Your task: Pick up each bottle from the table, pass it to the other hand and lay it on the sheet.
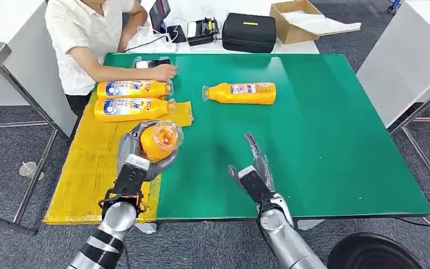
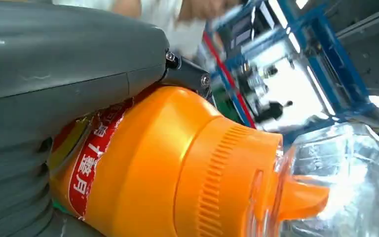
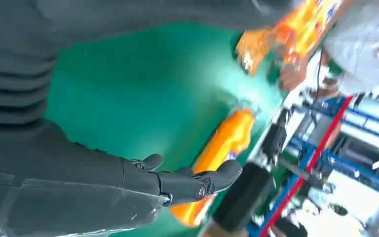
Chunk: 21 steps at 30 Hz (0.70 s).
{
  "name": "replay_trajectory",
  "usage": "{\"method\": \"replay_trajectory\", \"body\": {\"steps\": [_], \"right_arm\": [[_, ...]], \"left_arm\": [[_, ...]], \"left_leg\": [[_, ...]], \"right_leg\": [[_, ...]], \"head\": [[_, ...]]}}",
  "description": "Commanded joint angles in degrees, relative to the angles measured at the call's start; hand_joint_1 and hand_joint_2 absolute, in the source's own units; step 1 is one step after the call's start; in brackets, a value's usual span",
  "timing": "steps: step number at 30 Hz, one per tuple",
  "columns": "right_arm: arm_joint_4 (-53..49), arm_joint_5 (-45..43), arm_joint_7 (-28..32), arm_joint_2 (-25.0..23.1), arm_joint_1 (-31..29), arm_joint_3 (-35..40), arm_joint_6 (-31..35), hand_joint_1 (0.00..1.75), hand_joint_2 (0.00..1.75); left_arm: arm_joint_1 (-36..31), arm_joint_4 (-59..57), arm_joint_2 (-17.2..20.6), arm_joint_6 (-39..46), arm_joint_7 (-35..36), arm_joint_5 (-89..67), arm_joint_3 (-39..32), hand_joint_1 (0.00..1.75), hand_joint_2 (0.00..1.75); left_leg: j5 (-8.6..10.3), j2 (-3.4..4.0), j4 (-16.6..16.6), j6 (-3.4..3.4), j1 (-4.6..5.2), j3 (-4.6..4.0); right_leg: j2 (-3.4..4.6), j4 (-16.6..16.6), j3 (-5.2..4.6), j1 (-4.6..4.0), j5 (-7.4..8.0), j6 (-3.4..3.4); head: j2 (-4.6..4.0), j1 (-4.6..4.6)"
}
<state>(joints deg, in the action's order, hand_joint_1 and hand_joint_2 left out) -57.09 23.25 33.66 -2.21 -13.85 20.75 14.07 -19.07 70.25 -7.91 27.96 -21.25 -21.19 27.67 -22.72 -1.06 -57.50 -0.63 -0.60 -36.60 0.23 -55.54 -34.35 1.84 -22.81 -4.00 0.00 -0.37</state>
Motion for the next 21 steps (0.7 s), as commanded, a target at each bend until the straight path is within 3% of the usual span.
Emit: {"method": "replay_trajectory", "body": {"steps": [1, 2, 6, 7, 9, 12, 19, 20, 21], "right_arm": [[0.76, 7.47, 2.05, 0.29, -1.18, -10.24, 13.01, 0.0, 0.0], [0.07, 9.26, 1.76, 0.89, -1.42, -11.52, 13.62, 0.0, 0.0], [-0.24, 9.53, 1.74, 0.86, -1.33, -12.14, 13.03, 0.0, 0.0], [-0.21, 9.91, 1.85, 0.64, -1.6, -12.61, 13.03, 0.0, 0.0], [-0.67, 9.94, 2.25, 0.52, -2.24, -13.42, 11.19, 0.0, 0.0], [0.83, 10.36, 3.36, -0.26, -3.27, -13.2, 9.16, 0.0, 0.0], [7.27, 8.69, 6.32, -1.74, -5.7, -11.98, 8.04, 0.0, 0.0], [7.62, 8.52, 6.34, -1.85, -5.93, -11.77, 7.95, 0.0, 0.0], [7.76, 8.26, 6.34, -1.79, -5.99, -11.37, 7.89, 0.0, 0.0]], "left_arm": [[-6.97, -10.95, 9.68, -2.64, 13.37, -28.62, -3.18, 1.75, 1.75], [-9.54, -14.86, 10.32, -6.03, 15.58, -33.86, -2.69, 1.75, 1.75], [-10.61, -17.15, 9.49, -6.09, 15.06, -34.48, -3.27, 1.75, 1.75], [-12.99, -20.94, 9.98, -9.39, 19.63, -40.33, -0.59, 1.75, 1.75], [-17.88, -29.67, 9.05, -13.04, 20.7, -44.59, 1.3, 1.75, 1.75], [-22.12, -39.99, 5.16, -19.41, 16.94, -39.73, -2.54, 1.75, 1.75], [-25.17, -49.04, 3.5, -24.71, 15.62, -37.93, -3.04, 1.75, 1.75], [-25.43, -49.75, 3.38, -25.4, 15.62, -37.92, -2.95, 1.55, 1.75], [-25.66, -50.34, 3.17, -26.41, 15.66, -37.44, -3.25, 0.84, 1.75]], "left_leg": [[-0.05, 0.16, 0.05, 0.02, 0.0, 0.22], [-0.09, 0.16, 0.03, 0.03, -0.02, 0.31], [-0.03, 0.05, -0.04, 0.03, -0.04, 0.16], [-0.02, 0.08, -0.01, 0.02, -0.01, 0.11], [0.0, 0.03, -0.01, 0.05, -0.02, 0.13], [-0.01, -0.05, -0.07, 0.05, -0.04, 0.16], [-0.09, 0.12, -0.08, 0.06, -0.09, 0.29], [-0.05, 0.08, -0.03, 0.06, -0.06, 0.24], [-0.09, 0.1, -0.06, 0.06, -0.07, 0.28]], "right_leg": [[0.08, 0.03, 0.18, -0.03, -0.02, 0.18], [0.05, 0.02, 0.27, -0.07, -0.07, 0.26], [-0.05, -0.02, 0.15, -0.08, -0.04, 0.21], [0.0, -0.01, 0.07, -0.04, -0.02, 0.14], [-0.05, 0.0, 0.13, -0.05, -0.04, 0.15], [-0.15, -0.05, 0.2, -0.07, -0.08, 0.19], [0.01, -0.01, 0.3, -0.13, -0.07, 0.26], [-0.01, 0.02, 0.25, -0.1, -0.05, 0.2], [0.0, 0.0, 0.29, -0.12, -0.08, 0.24]], "head": [[0.0, -0.02], [0.0, -0.02], [0.0, -0.02], [0.0, -0.02], [0.0, -0.02], [0.0, 0.0], [0.0, -0.02], [0.0, 0.0], [0.0, -0.02]]}}
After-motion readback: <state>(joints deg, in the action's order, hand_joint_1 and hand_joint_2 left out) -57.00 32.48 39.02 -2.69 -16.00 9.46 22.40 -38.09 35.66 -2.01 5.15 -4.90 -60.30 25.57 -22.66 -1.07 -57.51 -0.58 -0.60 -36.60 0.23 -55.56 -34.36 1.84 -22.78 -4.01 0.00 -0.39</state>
